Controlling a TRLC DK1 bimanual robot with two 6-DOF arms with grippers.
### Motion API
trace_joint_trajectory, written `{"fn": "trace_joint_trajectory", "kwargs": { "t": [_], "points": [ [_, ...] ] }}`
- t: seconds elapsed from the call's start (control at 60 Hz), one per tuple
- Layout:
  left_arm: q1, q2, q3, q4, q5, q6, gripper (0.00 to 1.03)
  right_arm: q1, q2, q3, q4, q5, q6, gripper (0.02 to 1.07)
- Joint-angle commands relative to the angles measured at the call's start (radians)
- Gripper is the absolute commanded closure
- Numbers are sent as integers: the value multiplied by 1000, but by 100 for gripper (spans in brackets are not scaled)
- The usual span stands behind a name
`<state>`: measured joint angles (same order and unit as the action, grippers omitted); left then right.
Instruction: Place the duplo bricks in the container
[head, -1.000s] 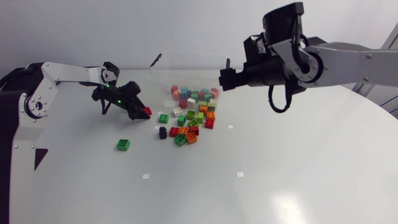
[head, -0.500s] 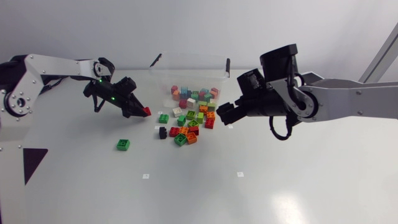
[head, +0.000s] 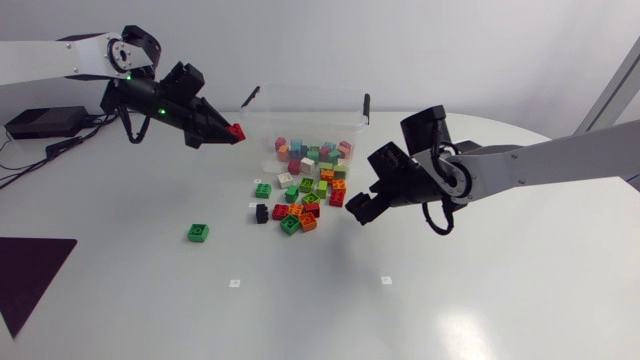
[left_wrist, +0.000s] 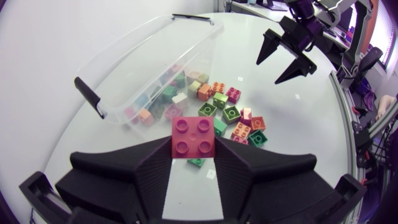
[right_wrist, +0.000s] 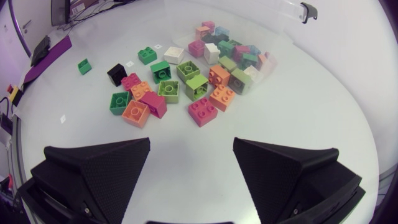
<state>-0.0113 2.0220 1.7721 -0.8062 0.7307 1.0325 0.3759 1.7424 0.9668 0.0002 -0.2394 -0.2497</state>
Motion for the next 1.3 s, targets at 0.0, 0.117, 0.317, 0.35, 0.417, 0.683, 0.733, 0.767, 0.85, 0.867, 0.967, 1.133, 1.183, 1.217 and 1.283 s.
{"fn": "trace_joint_trajectory", "kwargs": {
  "t": [0.0, 0.117, 0.317, 0.35, 0.417, 0.683, 0.733, 0.767, 0.85, 0.867, 0.967, 1.133, 1.183, 1.217, 1.283],
  "points": [
    [-32, -14, 58, 21, 27, -84, 75, -6, 28, 15, 9, -9, -33, 10],
    [-70, 3, 127, 75, 27, -183, 75, -9, 43, 13, 20, -14, -48, 10],
    [-116, 98, 294, 154, 4, -370, 75, -20, 60, 1, 49, -29, -57, 10],
    [-128, 135, 352, 156, -17, -407, 75, -22, 63, -5, 60, -29, -59, 10],
    [-153, 182, 432, 164, -59, -463, 74, -22, 65, -10, 67, -34, -63, 10],
    [-213, 288, 575, 165, -206, -554, 74, -34, 60, -20, 78, -54, -69, 10],
    [-220, 293, 575, 168, -252, -581, 73, -35, 55, -28, 81, -58, -72, 10],
    [-225, 291, 569, 168, -257, -592, 73, -35, 54, -31, 84, -58, -74, 10],
    [-234, 256, 500, 226, -286, -624, 72, -38, 57, -33, 84, -60, -77, 10],
    [-234, 254, 495, 236, -287, -626, 71, -38, 57, -33, 84, -60, -79, 10],
    [-234, 271, 517, 265, -320, -651, 60, -37, 54, -36, 84, -60, -82, 10],
    [-246, 340, 610, 263, -373, -690, 44, -34, 57, -42, 95, -60, -83, 10],
    [-256, 346, 615, 265, -387, -697, 44, -34, 57, -46, 100, -60, -83, 10],
    [-262, 353, 629, 263, -401, -700, 44, -34, 55, -48, 101, -60, -83, 10],
    [-266, 377, 664, 263, -406, -718, 44, -35, 52, -53, 103, -61, -89, 10]
  ]
}}
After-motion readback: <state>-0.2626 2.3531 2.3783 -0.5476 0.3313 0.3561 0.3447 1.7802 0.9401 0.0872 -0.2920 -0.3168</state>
